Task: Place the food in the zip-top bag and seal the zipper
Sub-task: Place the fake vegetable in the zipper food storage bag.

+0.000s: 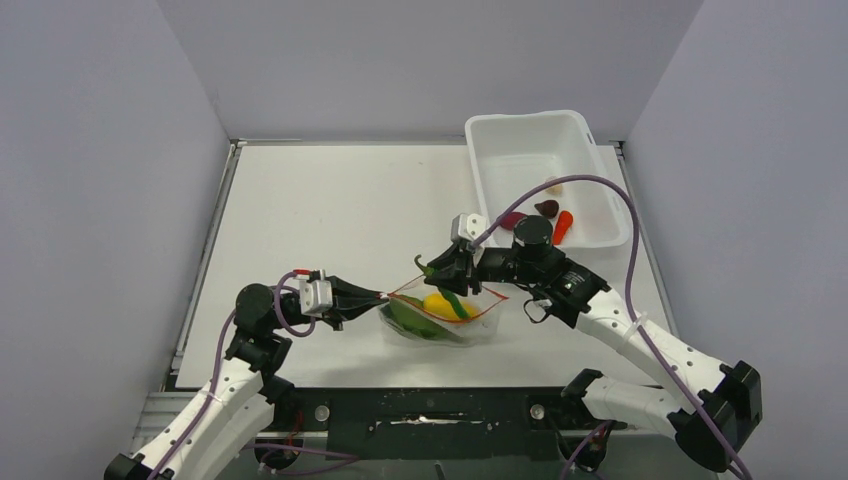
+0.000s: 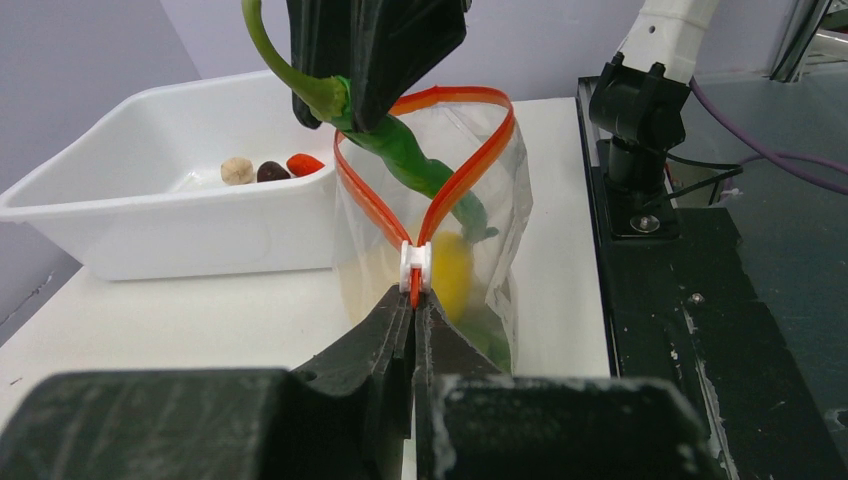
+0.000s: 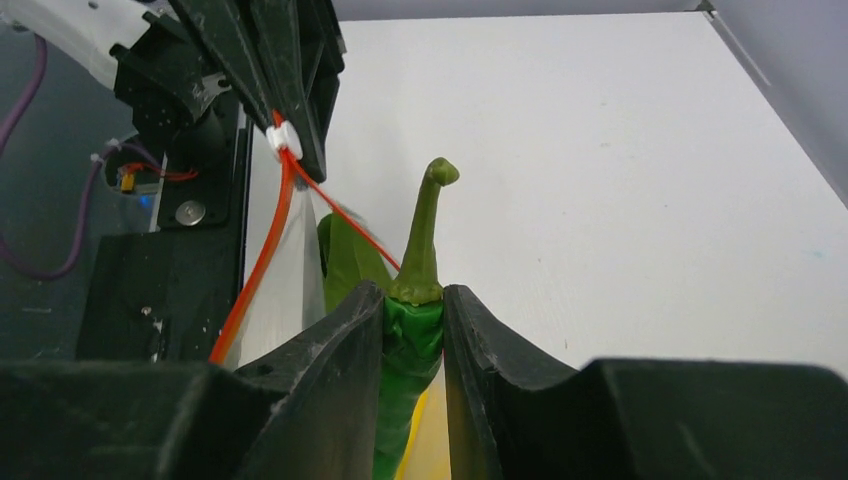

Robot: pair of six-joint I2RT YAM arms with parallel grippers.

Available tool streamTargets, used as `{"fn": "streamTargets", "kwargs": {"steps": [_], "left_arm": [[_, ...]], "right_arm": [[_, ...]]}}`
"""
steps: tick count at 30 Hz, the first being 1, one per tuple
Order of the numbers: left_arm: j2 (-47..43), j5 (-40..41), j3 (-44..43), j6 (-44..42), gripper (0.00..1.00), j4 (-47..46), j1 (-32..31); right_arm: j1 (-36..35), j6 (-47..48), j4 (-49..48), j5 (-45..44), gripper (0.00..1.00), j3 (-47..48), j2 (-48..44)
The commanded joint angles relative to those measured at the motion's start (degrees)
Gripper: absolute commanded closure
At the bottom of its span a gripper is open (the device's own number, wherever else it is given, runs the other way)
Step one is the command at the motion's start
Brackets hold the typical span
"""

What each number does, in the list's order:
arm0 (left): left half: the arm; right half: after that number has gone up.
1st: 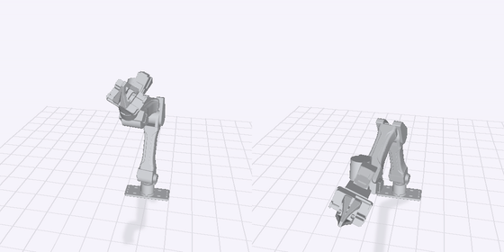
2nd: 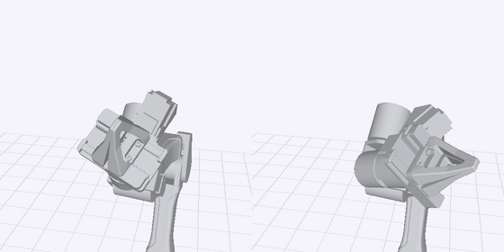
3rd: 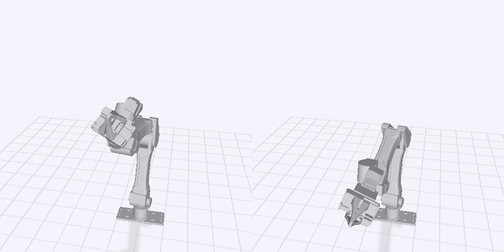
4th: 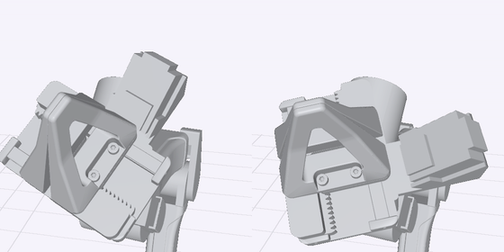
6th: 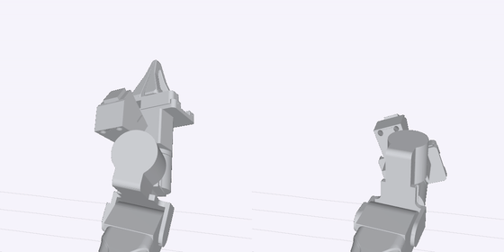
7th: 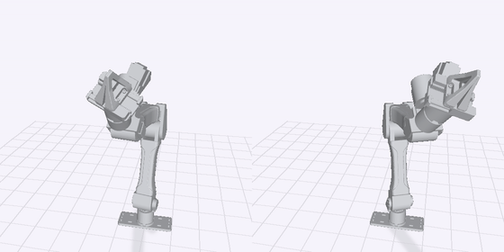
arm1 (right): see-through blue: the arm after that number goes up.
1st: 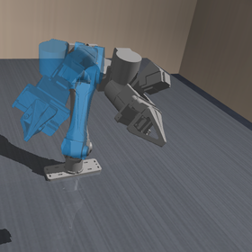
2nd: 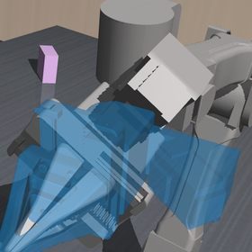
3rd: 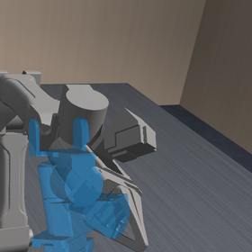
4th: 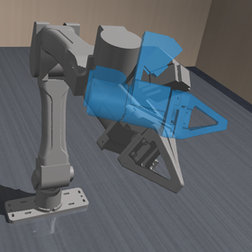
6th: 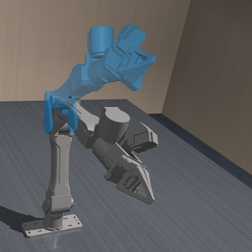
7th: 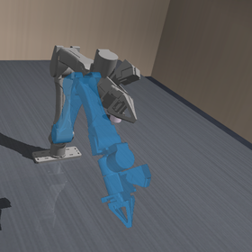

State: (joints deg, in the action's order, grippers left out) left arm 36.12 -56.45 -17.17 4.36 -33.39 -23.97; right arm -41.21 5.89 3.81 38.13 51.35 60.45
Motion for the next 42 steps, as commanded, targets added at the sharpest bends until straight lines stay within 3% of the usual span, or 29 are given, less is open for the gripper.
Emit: {"fn": "streamTargets", "kwargs": {"steps": [1, 5, 12, 17, 25, 35, 42], "left_arm": [[-0.07, -1.03, -0.11, 1.06, 1.00, -4.36, -0.38], [-0.02, -1.12, -0.04, 1.17, 1.00, -4.49, -0.47], [0.00, -1.08, -0.06, 1.54, 1.00, -4.82, -0.47], [0.34, -1.03, -0.14, 1.53, 1.00, -4.85, -0.49], [0.62, -1.13, -0.18, 1.44, 1.00, -4.76, -0.47], [-0.10, -0.83, -0.12, 0.94, 1.00, -3.88, -0.46], [-0.25, -0.83, -0.10, 0.47, 1.00, -3.77, -0.51]], "right_arm": [[0.35, 2.82, -6.01, 4.64, 0.82, -4.35, -2.14], [0.48, -0.29, -13.81, 4.42, 0.83, -6.84, -3.28], [1.30, 2.84, -18.37, 4.74, 0.80, -9.89, -4.60], [1.22, 3.88, -22.06, 8.57, 0.75, -10.50, -5.47], [0.76, 1.67, -32.86, 12.79, 0.78, -12.54, -5.14], [0.65, 1.62, -27.07, 13.36, 0.78, -16.21, -6.65], [0.61, 3.28, -14.21, 5.70, 0.65, -10.95, -8.96]]}}
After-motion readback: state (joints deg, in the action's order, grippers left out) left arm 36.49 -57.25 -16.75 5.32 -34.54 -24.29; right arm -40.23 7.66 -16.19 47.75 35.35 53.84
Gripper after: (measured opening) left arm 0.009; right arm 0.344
